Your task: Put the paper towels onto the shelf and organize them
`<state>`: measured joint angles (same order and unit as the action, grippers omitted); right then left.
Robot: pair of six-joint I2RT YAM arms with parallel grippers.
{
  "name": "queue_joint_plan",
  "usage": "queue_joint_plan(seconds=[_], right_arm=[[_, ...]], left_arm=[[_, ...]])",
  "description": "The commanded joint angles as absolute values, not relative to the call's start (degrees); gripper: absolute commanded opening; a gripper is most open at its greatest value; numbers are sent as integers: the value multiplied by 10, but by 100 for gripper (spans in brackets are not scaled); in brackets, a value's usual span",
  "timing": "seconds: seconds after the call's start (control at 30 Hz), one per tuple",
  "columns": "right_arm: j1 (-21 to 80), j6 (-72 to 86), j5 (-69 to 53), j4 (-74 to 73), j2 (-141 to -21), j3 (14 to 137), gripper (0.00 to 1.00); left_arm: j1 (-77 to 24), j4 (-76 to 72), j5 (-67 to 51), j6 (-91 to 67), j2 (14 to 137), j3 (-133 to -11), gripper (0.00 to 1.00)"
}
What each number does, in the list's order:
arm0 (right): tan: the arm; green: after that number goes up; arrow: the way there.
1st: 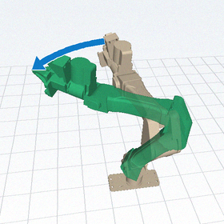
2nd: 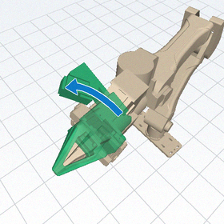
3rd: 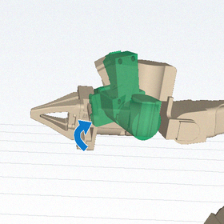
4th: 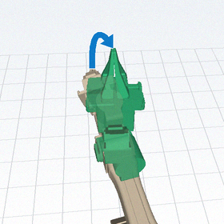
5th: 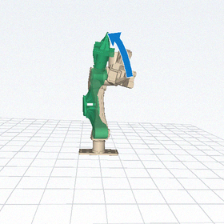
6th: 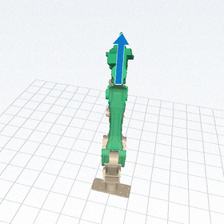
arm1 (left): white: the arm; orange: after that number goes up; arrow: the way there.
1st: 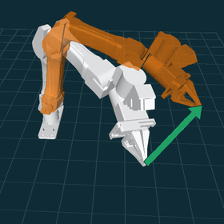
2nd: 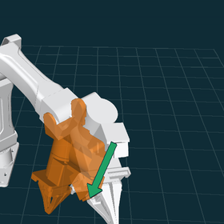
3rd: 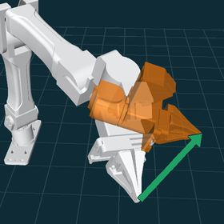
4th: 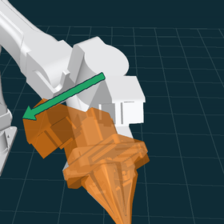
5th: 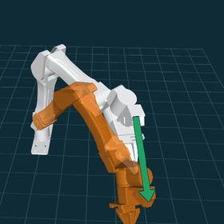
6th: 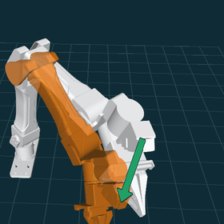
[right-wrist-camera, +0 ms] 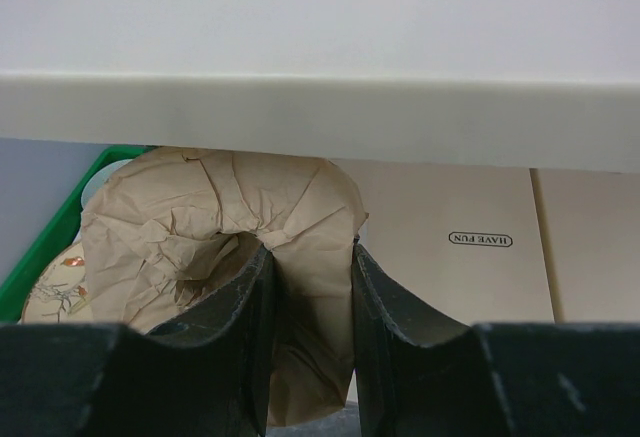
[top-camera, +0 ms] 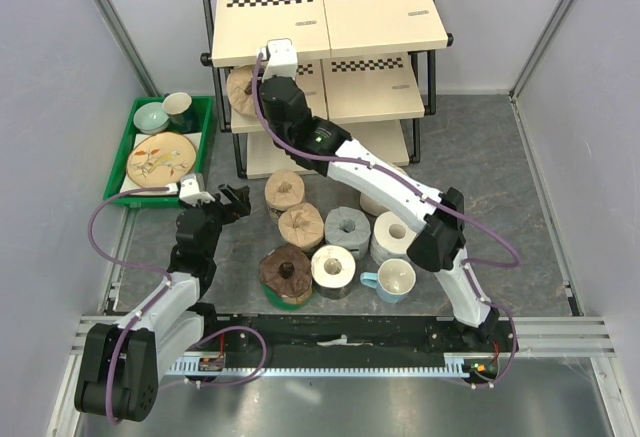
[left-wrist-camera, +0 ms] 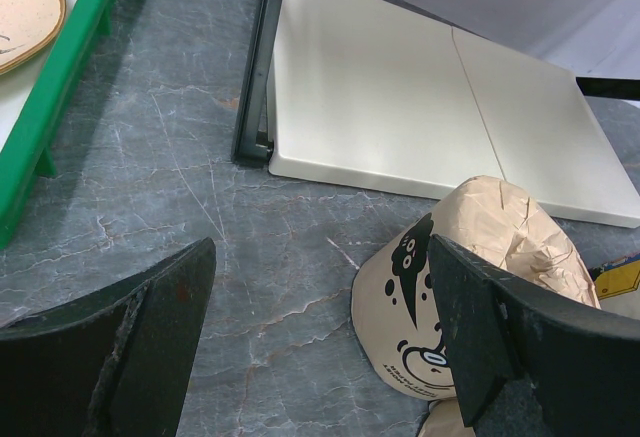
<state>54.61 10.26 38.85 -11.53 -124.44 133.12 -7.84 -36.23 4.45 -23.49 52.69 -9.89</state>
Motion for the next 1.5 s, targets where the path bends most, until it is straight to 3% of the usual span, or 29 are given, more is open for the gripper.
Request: queue_joint_plan(seconds=[0.0, 0.3, 0.57, 1.17, 1.37, 1.47], right_arm=[[543, 113, 385, -91, -1248, 1361, 38], [539, 115, 388, -93, -1254, 1360, 39], [539, 113, 387, -88, -1249, 1358, 60], [539, 111, 373, -52, -1217, 1307, 67], [547, 127, 363, -22, -1137, 1190, 69], [561, 135, 363, -12, -1076, 1071, 70]], left_arm=[[-78, -389, 58, -245, 519, -97, 94], [-78, -388, 59, -245, 518, -96, 94], [-78, -388, 59, -246, 519, -96, 94], [-78, -388, 61, -246, 520, -97, 94], [-78, -388, 61, -246, 518, -95, 94], [-78, -388, 61, -246, 518, -96, 94]])
